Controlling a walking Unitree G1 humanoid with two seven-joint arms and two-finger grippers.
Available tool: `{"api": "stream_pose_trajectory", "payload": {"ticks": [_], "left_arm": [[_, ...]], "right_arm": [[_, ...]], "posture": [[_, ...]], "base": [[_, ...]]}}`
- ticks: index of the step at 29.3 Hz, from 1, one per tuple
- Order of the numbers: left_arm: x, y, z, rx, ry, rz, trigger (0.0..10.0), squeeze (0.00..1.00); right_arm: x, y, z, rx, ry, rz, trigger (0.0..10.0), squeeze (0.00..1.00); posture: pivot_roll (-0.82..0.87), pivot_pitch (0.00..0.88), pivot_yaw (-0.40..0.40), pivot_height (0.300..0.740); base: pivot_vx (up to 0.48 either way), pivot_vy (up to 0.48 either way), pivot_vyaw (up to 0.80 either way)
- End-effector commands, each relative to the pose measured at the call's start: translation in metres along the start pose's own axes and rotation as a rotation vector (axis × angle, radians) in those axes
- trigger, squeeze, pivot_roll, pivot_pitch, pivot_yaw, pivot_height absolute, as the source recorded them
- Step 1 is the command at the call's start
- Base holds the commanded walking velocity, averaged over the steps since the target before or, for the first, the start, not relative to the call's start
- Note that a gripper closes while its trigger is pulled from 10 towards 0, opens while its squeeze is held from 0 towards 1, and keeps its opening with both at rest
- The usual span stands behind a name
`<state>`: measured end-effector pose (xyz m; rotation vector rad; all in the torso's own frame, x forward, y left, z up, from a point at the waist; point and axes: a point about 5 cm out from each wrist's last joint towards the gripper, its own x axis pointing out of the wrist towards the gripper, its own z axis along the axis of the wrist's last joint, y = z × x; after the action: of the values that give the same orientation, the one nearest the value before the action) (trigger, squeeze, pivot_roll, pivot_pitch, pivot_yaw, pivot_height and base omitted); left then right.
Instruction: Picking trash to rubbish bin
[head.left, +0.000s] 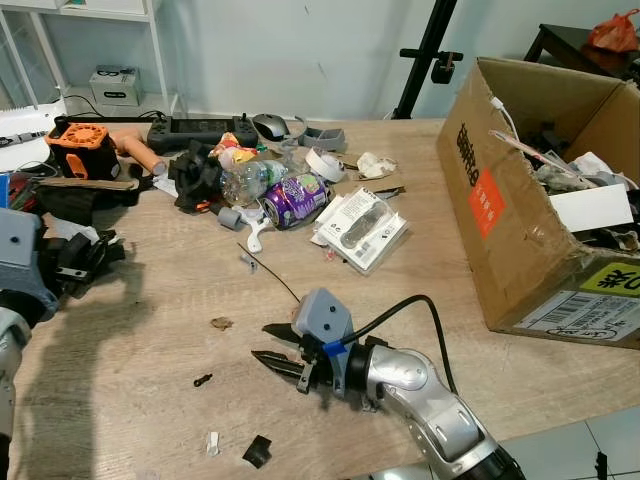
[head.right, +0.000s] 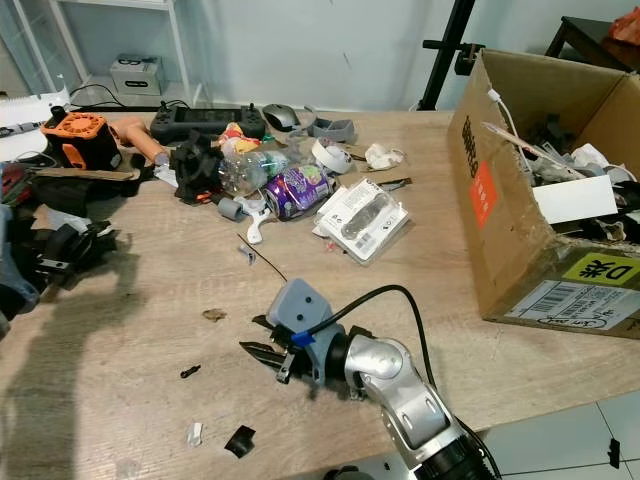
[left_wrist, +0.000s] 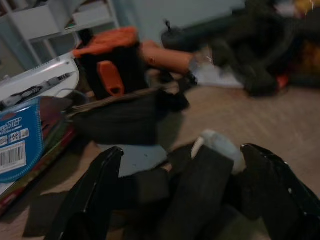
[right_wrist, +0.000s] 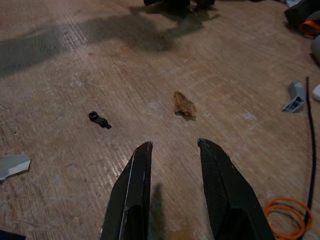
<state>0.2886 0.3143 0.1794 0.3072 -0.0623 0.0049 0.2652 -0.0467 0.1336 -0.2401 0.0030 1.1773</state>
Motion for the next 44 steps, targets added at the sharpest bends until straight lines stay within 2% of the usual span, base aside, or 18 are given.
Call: {"api": "stream_pose_trajectory", "payload": {"ticks": [1, 2, 3, 4, 7, 8, 9, 10, 24, 28, 33, 36, 37, 38, 39, 42, 43, 44], "left_arm": [[-0.003, -0.019, -0.023, 0.06, 0.111, -0.055, 10.0, 0.52], [-0.003, -0.02, -0.023, 0.066, 0.114, -0.058, 10.0, 0.52], [-0.001, -0.024, -0.023, 0.059, 0.113, -0.065, 10.0, 0.0], [0.003, -0.032, -0.021, 0.03, 0.103, -0.075, 10.0, 0.0], [0.005, -0.035, -0.02, 0.02, 0.099, -0.08, 10.0, 0.0], [0.006, -0.037, -0.019, 0.015, 0.102, -0.093, 9.3, 0.0], [0.007, -0.039, -0.019, 0.012, 0.104, -0.103, 9.3, 0.0], [0.009, -0.041, -0.018, -0.005, 0.104, -0.106, 0.0, 0.0], [0.01, -0.055, -0.014, -0.031, 0.081, -0.129, 0.0, 0.0], [0.015, -0.055, 0.003, -0.214, -0.036, -0.108, 0.0, 0.0], [0.017, -0.057, 0.023, -0.339, -0.168, -0.15, 0.0, 0.0], [0.018, -0.057, 0.033, -0.362, -0.224, -0.158, 0.0, 0.0], [0.021, -0.048, 0.034, -0.297, -0.219, -0.071, 0.0, 0.0], [0.021, -0.048, 0.034, -0.297, -0.219, -0.071, 0.0, 0.0], [0.024, -0.037, 0.023, -0.197, -0.139, 0.038, 0.0, 0.0], [0.023, -0.028, 0.018, -0.213, -0.117, 0.109, 0.0, 0.0], [0.022, -0.023, 0.021, -0.275, -0.144, 0.128, 0.0, 0.0], [0.022, -0.023, 0.021, -0.275, -0.144, 0.128, 0.0, 0.0]], "right_arm": [[-0.002, -0.002, -0.004, 0.0, 0.015, -0.014, 10.0, 0.0], [-0.002, -0.002, -0.004, 0.0, 0.015, -0.015, 10.0, 0.0], [-0.001, -0.002, -0.003, 0.003, 0.011, -0.017, 10.0, 0.0], [0.0, -0.002, -0.002, 0.007, 0.006, -0.018, 10.0, 0.0], [0.001, -0.002, -0.002, 0.007, 0.004, -0.02, 10.0, 0.0], [0.002, -0.003, -0.002, 0.006, 0.003, -0.022, 10.0, 0.0], [0.002, -0.003, -0.001, 0.006, 0.002, -0.024, 10.0, 0.0], [0.004, -0.005, -0.001, -0.003, 0.0, -0.034, 10.0, 0.0], [0.0, -0.011, -0.002, -0.008, 0.004, -0.068, 10.0, 0.0], [0.001, -0.012, -0.001, -0.01, -0.005, -0.076, 10.0, 0.0], [0.002, -0.012, 0.001, -0.012, -0.013, -0.081, 10.0, 0.0], [0.003, -0.013, 0.001, -0.014, -0.015, -0.083, 10.0, 0.0], [0.003, -0.013, 0.002, -0.014, -0.019, -0.088, 10.0, 0.0], [0.003, -0.013, 0.002, -0.014, -0.019, -0.088, 10.0, 0.0], [0.003, -0.014, 0.002, -0.016, -0.021, -0.089, 10.0, 0.0], [0.003, -0.014, 0.002, -0.019, -0.022, -0.091, 10.0, 0.0], [0.003, -0.014, 0.002, -0.019, -0.024, -0.095, 10.0, 0.0], [0.003, -0.014, 0.002, -0.019, -0.024, -0.095, 10.0, 0.0]], "posture": [[-0.01, 0.133, -0.06, 0.74], [-0.01, 0.133, -0.06, 0.74], [-0.01, 0.13, -0.059, 0.74], [0.0, 0.132, -0.057, 0.74], [0.0, 0.147, -0.052, 0.74], [0.0, 0.149, -0.05, 0.74], [0.0, 0.149, -0.05, 0.74], [0.0, 0.154, -0.046, 0.74], [-0.01, 0.17, -0.052, 0.74], [0.0, 0.171, -0.051, 0.74], [0.0, 0.172, -0.051, 0.74], [0.0, 0.174, -0.049, 0.74], [0.0, 0.172, -0.049, 0.74], [0.0, 0.172, -0.049, 0.74], [0.0, 0.175, -0.046, 0.74], [0.0, 0.173, -0.045, 0.74], [0.0, 0.173, -0.045, 0.74], [0.0, 0.173, -0.045, 0.74]], "base": [[0.0, 0.0, 0.0], [0.0, 0.0, 0.0], [0.0, 0.0, 0.0], [0.0, 0.0, 0.0], [0.0, 0.0, 0.0], [0.0, 0.0, 0.0], [0.0, 0.0, 0.0], [0.0, 0.0, 0.0], [0.0, 0.0, 0.0], [0.0, 0.0, 0.0], [0.0, 0.0, 0.0], [0.0, 0.0, 0.0], [0.0, 0.0, 0.0], [0.0, 0.0, 0.0], [0.0, 0.0, 0.0], [0.0, 0.0, 0.0], [0.0, 0.0, 0.0], [0.0, 0.0, 0.0]]}}
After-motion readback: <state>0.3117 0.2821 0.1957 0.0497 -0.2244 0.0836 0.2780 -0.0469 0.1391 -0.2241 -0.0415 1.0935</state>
